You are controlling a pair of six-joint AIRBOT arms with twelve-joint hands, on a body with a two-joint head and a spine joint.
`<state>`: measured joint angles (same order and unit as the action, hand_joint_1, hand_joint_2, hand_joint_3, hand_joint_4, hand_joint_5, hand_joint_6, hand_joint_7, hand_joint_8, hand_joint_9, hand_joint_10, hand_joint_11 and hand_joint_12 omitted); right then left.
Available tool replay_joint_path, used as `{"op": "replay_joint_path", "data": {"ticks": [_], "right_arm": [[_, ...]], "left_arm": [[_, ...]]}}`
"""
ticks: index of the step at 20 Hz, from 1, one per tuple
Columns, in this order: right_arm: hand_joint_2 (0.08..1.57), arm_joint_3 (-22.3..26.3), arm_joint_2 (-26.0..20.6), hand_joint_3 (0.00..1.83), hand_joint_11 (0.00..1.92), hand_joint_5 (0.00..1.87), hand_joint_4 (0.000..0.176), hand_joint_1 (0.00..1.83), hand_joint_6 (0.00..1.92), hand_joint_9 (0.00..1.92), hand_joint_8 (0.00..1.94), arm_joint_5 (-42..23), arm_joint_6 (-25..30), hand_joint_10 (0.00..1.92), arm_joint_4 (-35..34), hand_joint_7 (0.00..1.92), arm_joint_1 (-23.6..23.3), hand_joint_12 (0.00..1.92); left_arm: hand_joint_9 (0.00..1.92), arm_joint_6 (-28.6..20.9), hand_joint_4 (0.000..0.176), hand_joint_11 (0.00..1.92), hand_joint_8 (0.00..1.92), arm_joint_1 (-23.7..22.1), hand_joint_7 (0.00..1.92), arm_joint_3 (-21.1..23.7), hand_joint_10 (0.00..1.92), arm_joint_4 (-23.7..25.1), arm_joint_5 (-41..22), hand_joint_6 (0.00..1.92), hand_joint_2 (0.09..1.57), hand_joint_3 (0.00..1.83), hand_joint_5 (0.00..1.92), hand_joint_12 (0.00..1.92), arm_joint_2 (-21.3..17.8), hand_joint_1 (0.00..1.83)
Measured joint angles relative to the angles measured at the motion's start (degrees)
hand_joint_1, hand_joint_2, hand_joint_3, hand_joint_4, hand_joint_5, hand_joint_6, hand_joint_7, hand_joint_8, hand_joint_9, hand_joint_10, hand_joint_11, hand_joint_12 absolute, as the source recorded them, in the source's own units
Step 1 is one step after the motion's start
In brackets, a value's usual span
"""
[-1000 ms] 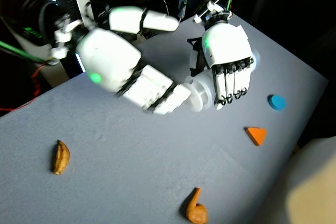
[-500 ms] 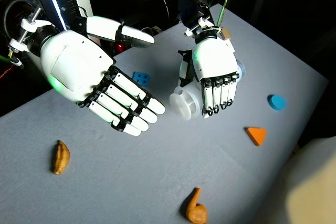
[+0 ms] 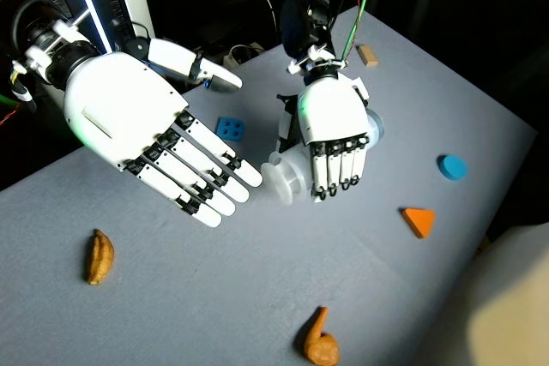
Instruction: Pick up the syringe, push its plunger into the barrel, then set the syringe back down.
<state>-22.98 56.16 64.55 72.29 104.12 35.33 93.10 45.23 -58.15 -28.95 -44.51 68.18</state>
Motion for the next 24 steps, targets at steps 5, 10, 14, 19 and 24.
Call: {"op": "replay_joint_path", "data": {"ticks": [5, 10, 14, 19, 24], "right_arm": [[1.09, 0.0, 0.2, 0.00, 0.00, 0.07, 0.000, 0.00, 0.00, 0.05, 0.00, -0.4, -2.9, 0.00, -0.5, 0.08, 1.4, 0.29], [1.09, 0.0, 0.8, 0.00, 0.00, 0.06, 0.000, 0.00, 0.00, 0.05, 0.00, -0.5, -3.0, 0.00, 0.0, 0.07, 1.6, 0.35], [1.09, 0.0, 1.3, 0.00, 0.00, 0.07, 0.000, 0.00, 0.00, 0.07, 0.00, -0.2, -3.1, 0.00, 0.0, 0.08, 2.0, 0.38], [1.09, 0.0, 1.4, 0.00, 0.00, 0.03, 0.000, 0.00, 0.00, 0.02, 0.00, -0.2, -3.2, 0.00, 0.0, 0.04, 2.4, 0.26], [1.09, 0.0, 1.4, 0.00, 0.00, 0.05, 0.000, 0.00, 0.00, 0.06, 0.00, -0.2, -3.2, 0.00, 0.0, 0.07, 2.4, 0.34]], "left_arm": [[0.96, -0.3, 0.000, 0.86, 0.90, 0.9, 1.05, -1.0, 1.13, 1.5, 0.4, 0.89, 1.09, 0.00, 0.94, 1.04, 1.5, 1.38], [0.89, -0.3, 0.000, 0.77, 0.98, 2.1, 1.01, -2.5, 1.24, 1.3, 0.0, 0.99, 1.12, 0.00, 0.85, 1.10, 3.0, 1.37], [1.01, -0.3, 0.018, 0.69, 1.01, 2.2, 0.99, -2.8, 0.28, 1.5, -1.0, 1.10, 1.14, 0.00, 0.88, 0.98, 3.8, 1.20], [0.57, -1.0, 0.000, 0.22, 0.00, 2.2, 0.59, -2.9, 0.00, 0.3, -0.5, 0.01, 1.04, 0.00, 0.54, 0.74, 3.7, 0.56], [0.12, -1.0, 0.000, 0.00, 0.00, 2.3, 0.11, -2.8, 0.00, -0.7, 0.5, 0.00, 0.98, 0.00, 0.14, 0.52, 3.4, 0.28]]}}
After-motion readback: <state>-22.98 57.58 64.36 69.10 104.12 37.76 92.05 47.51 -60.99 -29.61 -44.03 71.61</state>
